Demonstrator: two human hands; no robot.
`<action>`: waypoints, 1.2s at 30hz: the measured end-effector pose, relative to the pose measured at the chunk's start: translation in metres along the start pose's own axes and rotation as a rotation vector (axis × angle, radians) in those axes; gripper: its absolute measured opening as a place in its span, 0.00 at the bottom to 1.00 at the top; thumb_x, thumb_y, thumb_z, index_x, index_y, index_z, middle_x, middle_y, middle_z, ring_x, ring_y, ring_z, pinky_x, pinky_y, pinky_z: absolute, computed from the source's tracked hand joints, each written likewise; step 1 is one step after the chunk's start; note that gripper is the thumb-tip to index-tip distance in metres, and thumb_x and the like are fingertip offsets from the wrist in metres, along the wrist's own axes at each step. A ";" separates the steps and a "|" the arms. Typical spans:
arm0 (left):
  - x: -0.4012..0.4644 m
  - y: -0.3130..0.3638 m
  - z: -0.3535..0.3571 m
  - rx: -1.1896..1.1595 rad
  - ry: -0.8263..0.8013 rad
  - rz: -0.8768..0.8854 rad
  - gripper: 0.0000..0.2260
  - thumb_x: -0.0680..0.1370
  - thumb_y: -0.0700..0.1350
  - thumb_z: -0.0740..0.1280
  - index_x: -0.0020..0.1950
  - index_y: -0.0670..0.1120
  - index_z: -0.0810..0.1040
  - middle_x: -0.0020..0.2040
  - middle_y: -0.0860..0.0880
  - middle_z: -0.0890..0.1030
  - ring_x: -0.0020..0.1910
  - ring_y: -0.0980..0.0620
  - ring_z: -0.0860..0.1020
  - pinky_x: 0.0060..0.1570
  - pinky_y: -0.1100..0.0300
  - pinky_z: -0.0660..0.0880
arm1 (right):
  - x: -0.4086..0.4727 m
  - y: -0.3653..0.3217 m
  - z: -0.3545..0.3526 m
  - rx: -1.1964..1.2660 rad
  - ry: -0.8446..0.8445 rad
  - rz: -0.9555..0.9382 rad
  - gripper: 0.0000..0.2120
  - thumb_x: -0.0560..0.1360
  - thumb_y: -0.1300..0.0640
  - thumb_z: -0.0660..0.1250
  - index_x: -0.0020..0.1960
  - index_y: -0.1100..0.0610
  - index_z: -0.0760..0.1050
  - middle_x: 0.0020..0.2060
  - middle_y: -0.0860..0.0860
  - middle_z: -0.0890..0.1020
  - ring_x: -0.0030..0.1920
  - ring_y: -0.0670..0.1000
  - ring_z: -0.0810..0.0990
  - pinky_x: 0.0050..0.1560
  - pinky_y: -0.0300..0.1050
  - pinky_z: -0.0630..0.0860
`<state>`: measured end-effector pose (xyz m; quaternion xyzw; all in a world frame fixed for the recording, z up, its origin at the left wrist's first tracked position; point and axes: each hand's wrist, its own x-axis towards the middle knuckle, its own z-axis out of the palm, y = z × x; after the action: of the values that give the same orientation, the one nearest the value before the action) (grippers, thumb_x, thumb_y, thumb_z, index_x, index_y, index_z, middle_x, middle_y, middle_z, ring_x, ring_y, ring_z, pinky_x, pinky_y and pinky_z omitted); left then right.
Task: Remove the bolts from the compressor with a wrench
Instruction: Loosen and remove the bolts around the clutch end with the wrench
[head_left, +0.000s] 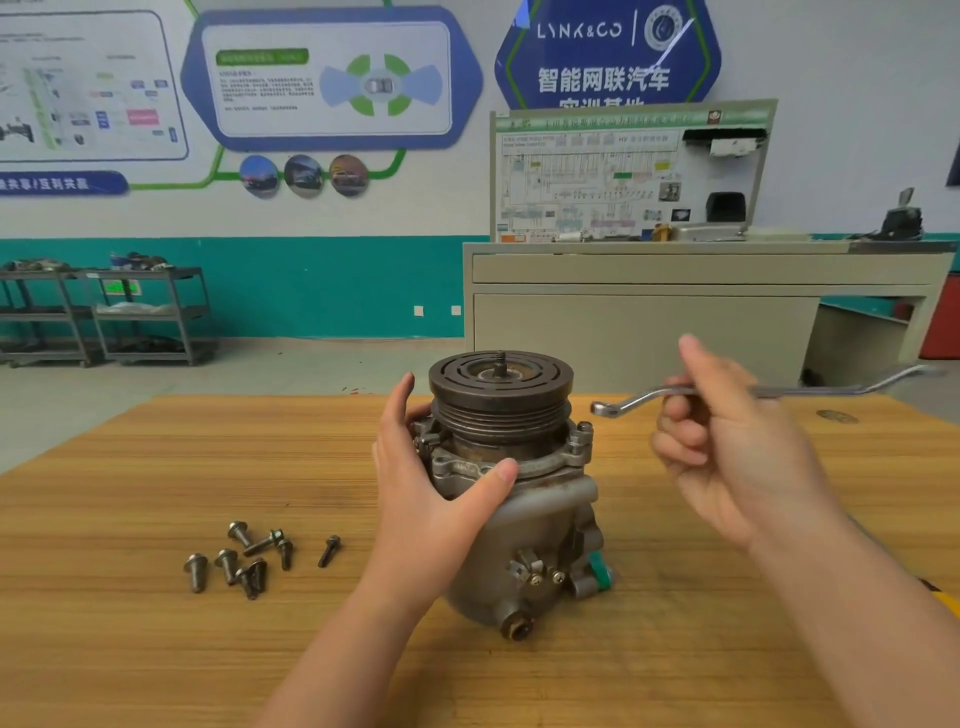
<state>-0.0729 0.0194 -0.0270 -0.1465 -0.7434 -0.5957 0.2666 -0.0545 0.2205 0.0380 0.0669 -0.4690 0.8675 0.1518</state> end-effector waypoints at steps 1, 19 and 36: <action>0.000 0.000 0.000 0.002 0.001 0.001 0.40 0.59 0.67 0.71 0.62 0.82 0.49 0.66 0.62 0.65 0.69 0.56 0.66 0.68 0.53 0.65 | -0.002 -0.002 0.000 -0.064 -0.011 -0.133 0.13 0.70 0.50 0.70 0.34 0.56 0.71 0.23 0.51 0.73 0.20 0.44 0.68 0.18 0.34 0.62; 0.001 0.000 0.001 -0.004 -0.002 0.004 0.40 0.60 0.65 0.71 0.65 0.76 0.51 0.68 0.56 0.67 0.69 0.52 0.68 0.70 0.45 0.66 | -0.044 0.032 0.028 -1.081 -0.011 -0.951 0.18 0.78 0.58 0.65 0.30 0.57 0.66 0.22 0.44 0.66 0.22 0.45 0.66 0.23 0.33 0.62; 0.020 -0.009 -0.017 -0.106 -0.202 -0.075 0.40 0.60 0.63 0.74 0.65 0.76 0.55 0.55 0.84 0.64 0.53 0.83 0.67 0.43 0.83 0.68 | 0.035 0.038 0.000 0.313 -0.082 0.166 0.11 0.68 0.51 0.72 0.30 0.55 0.76 0.22 0.47 0.72 0.18 0.41 0.66 0.16 0.31 0.61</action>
<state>-0.0902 -0.0014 -0.0200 -0.1915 -0.7389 -0.6259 0.1596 -0.1005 0.2076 0.0168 0.0860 -0.3381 0.9359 0.0485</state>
